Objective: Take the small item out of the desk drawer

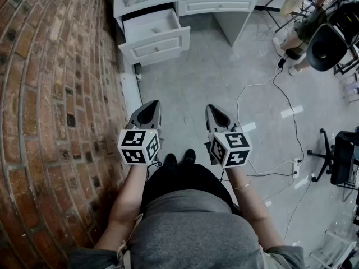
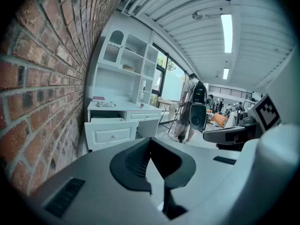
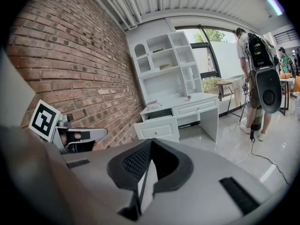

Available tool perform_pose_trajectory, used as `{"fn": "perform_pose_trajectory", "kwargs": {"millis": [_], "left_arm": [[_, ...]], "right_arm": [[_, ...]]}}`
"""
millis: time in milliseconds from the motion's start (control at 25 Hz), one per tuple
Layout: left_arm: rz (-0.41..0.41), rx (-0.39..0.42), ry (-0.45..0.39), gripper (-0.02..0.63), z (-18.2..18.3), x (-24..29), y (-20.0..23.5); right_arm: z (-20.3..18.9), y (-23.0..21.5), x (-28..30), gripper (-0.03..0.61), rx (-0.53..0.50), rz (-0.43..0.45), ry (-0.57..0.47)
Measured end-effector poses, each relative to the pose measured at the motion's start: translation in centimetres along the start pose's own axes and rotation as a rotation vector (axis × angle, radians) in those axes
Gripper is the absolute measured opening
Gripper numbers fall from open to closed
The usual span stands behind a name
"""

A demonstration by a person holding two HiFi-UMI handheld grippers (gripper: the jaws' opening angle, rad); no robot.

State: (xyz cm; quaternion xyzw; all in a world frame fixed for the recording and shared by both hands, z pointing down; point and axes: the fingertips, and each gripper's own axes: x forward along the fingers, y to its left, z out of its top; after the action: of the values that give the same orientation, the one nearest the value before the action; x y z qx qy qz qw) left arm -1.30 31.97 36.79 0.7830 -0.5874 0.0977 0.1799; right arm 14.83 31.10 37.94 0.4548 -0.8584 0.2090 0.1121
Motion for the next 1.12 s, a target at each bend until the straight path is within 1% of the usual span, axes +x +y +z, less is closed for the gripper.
{"fn": "perform_pose_trajectory", "kwargs": {"millis": [400,640,680,760,960,1040,1120], "left_arm": [[0.031,-0.009,0.004,0.025,0.4,1.7,0.0],[0.047,-0.037,0.005,0.028,0.4,2.4,-0.1],[0.047,-0.042,0.004,0.032,0.4,2.5,-0.2],[0.047,-0.049,0.001,0.063,0.5,2.7,-0.4],[0.057,-0.056,-0.004,0.067,0.9,3.2,0.0],[0.061,-0.055,-0.004,0.072,1.0,3.5,0.5],[0.064,-0.051,-0.003,0.090,1.1,3.9,1.1]], "right_arm": [[0.4,-2.5,0.0,0.003,0.017,-0.018,-0.018],[1.1,-3.2,-0.2,0.005,0.042,0.023,-0.053],[1.2,-3.4,-0.2,0.005,0.045,0.027,-0.056],[1.3,-3.9,-0.1,0.005,0.047,0.026,-0.059],[2.2,-4.5,0.4,0.008,0.042,0.009,-0.085],[2.2,-4.6,0.9,0.008,0.050,0.007,-0.079],[1.9,-4.9,1.4,0.008,0.057,0.002,-0.061]]}}
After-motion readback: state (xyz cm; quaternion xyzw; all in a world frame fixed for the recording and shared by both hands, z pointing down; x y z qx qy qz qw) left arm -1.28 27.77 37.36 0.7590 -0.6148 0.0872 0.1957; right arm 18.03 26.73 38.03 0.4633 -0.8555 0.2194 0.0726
